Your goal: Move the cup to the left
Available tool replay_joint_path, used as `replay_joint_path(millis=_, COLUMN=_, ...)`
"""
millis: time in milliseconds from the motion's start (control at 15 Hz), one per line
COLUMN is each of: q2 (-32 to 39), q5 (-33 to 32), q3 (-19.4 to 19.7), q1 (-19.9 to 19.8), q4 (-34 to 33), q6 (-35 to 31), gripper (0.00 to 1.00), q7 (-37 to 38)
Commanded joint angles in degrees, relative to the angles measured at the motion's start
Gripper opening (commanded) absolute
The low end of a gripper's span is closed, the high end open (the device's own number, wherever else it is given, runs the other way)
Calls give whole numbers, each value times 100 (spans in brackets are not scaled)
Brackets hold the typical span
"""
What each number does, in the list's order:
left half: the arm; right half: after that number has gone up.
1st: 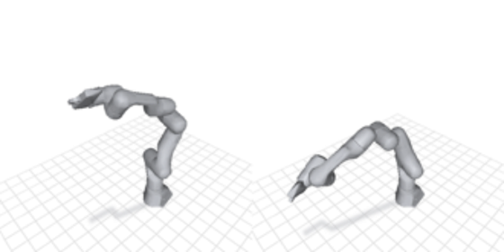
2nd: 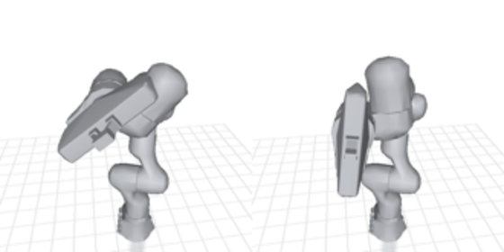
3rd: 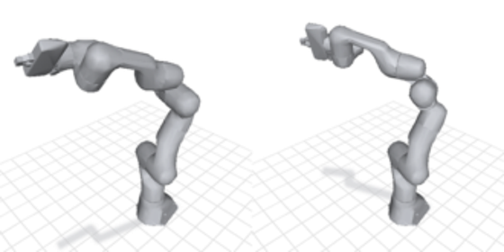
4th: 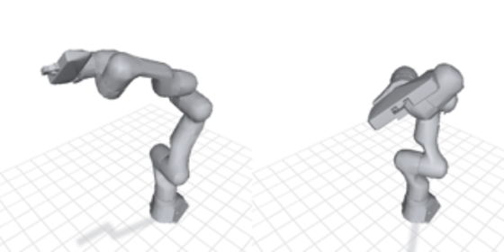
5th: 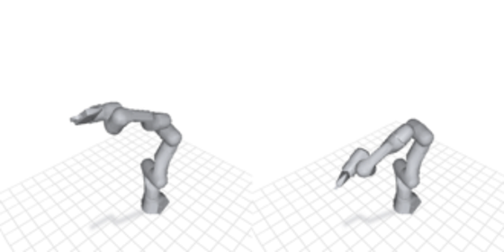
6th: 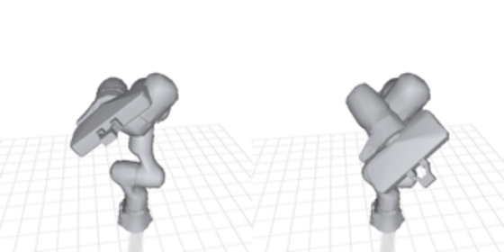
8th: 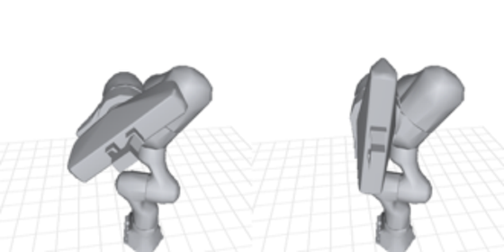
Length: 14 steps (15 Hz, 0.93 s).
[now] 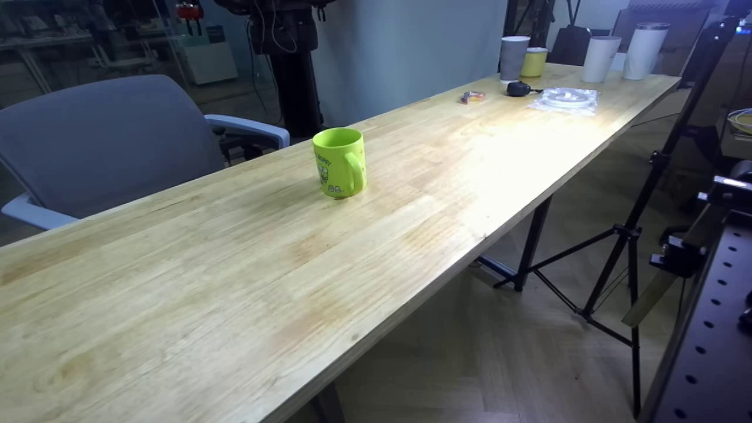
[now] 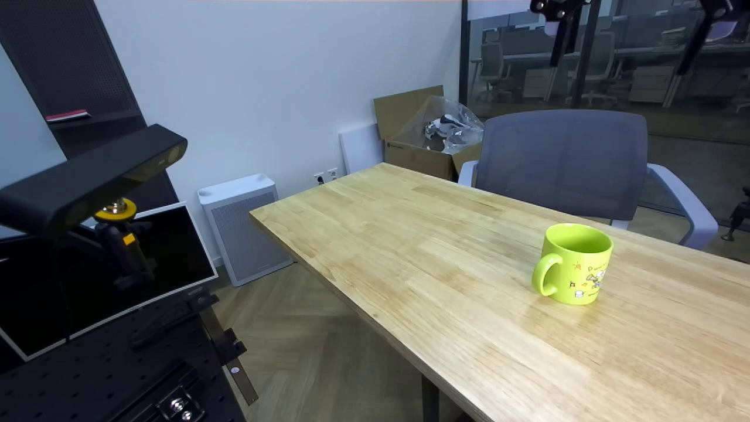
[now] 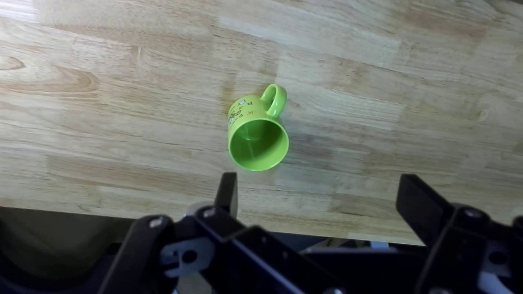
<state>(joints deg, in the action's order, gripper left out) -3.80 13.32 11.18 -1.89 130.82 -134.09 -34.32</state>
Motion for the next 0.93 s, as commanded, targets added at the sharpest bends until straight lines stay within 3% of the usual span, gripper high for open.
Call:
replay_joint_path(millis=0, q2=889, q5=-219, q3=-188, q1=-152, q4=-993, q6=453, gripper=100, q7=296)
replay_joint_path(millis=467, q2=2098, q5=-1555, q3=-407, q1=-153, q4=-2251, q6=575, gripper=100, q7=1774)
replay_joint_path(millis=867, q2=2594, q5=-2162, q3=-631, q1=58, q4=-2953, q6=900, gripper=100, q7=2480)
